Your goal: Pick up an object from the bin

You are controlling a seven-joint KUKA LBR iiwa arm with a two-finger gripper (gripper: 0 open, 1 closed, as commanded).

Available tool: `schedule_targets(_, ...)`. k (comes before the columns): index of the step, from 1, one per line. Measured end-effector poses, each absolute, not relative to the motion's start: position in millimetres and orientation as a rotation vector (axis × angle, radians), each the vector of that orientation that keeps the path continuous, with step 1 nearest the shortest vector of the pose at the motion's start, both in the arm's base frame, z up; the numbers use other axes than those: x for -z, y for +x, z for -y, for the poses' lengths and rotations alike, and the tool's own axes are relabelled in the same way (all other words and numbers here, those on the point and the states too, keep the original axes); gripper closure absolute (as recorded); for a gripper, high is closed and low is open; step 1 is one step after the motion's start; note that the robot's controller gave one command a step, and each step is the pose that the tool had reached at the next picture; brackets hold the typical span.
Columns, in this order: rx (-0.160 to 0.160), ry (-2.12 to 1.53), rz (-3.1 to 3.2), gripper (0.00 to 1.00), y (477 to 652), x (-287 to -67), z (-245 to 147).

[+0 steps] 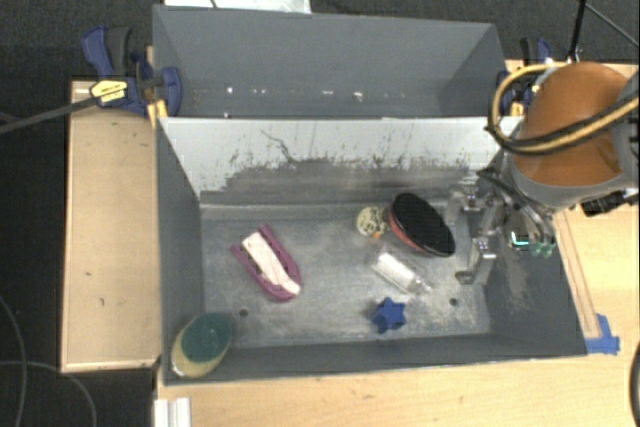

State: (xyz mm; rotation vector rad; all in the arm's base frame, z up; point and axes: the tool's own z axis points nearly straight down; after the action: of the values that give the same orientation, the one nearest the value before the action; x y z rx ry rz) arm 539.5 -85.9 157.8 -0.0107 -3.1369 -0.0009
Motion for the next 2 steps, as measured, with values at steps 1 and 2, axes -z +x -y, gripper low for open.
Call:
schedule_targets(1, 0.001, -0.562, 3.109, 0.0, 567.5, -77, 35)
schedule_targets(2, 0.001, -0.894, 3.019, 0.0, 581.4, -102, 54)
